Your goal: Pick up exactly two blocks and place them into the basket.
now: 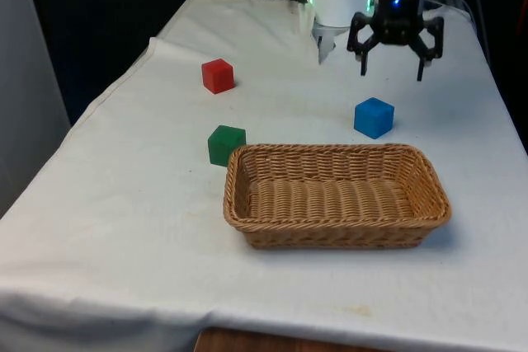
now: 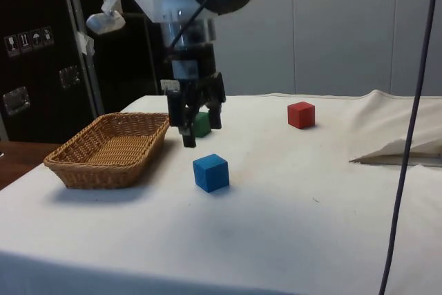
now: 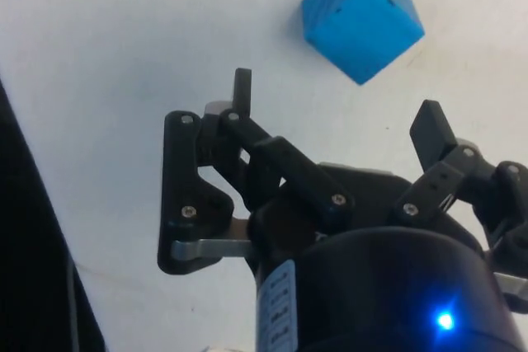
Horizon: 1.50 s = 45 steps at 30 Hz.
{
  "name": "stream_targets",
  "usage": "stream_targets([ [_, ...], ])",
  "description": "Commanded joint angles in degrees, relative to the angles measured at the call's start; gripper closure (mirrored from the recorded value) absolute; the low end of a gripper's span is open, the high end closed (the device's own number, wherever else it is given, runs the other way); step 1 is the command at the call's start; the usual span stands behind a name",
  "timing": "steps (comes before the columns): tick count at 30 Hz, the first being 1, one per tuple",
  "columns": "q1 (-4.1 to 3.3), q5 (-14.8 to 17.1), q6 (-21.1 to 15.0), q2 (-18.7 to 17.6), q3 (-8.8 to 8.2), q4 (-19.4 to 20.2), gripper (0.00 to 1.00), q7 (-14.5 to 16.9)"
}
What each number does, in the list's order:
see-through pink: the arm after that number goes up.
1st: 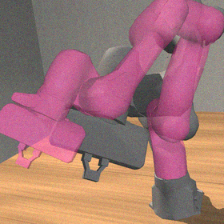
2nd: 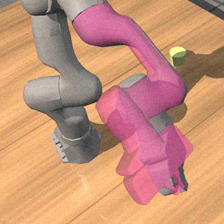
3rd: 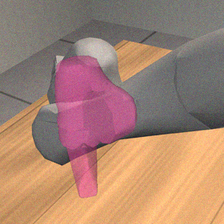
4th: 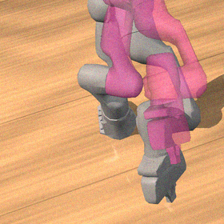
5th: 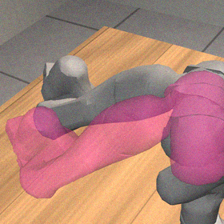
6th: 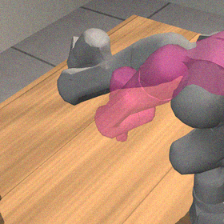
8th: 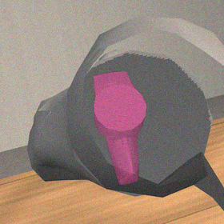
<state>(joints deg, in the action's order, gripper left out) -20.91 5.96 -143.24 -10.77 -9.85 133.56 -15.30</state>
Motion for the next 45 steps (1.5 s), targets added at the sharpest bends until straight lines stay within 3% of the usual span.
stream_targets([
  [1,0.40,1.2,-1.1,-0.5,0.17,0.2,0.00,1.0],
  [4,0.97,1.9,-3.3,-1.9,-0.23,0.8,0.00,2.8],
  [5,0.46,0.8,-2.5,-2.1,-0.63,0.4,0.00,1.7],
  [6,1.15,2.2,-3.8,-2.2,-0.34,1.0,0.00,3.3],
  [11,1.66,4.3,-6.2,-4.5,-1.15,1.5,0.00,6.9],
  [13,1.26,3.4,-5.7,-4.5,-1.78,1.4,0.00,6.2],
  [14,1.72,5.0,-7.0,-5.4,-1.20,1.4,0.00,7.6],
  [21,2.12,6.8,-10.1,-8.1,-0.46,1.3,0.00,8.7],
  [22,1.32,5.2,-9.7,-8.1,-1.49,1.3,0.00,7.5],
  [23,2.18,7.3,-10.4,-8.3,-0.34,1.3,0.00,9.0],
  [29,2.23,11.6,-11.6,-9.4,0.17,1.1,0.00,11.3],
  [30,1.32,9.9,-10.9,-9.3,-1.09,1.3,0.00,10.3],
  [31,2.29,12.3,-11.7,-9.6,0.23,1.1,0.00,11.8],
  [33,2.35,13.5,-11.9,-9.7,0.23,1.1,0.00,12.7],
  [35,2.64,15.4,-11.5,-9.8,0.11,1.0,0.00,14.4],
  [36,1.43,14.0,-11.4,-10.0,-1.09,1.1,0.00,13.1],
  [37,2.69,16.0,-11.4,-9.7,0.00,1.0,0.00,15.1],
  [45,2.92,21.3,-10.2,-8.8,-2.29,2.1,0.00,22.2],
])
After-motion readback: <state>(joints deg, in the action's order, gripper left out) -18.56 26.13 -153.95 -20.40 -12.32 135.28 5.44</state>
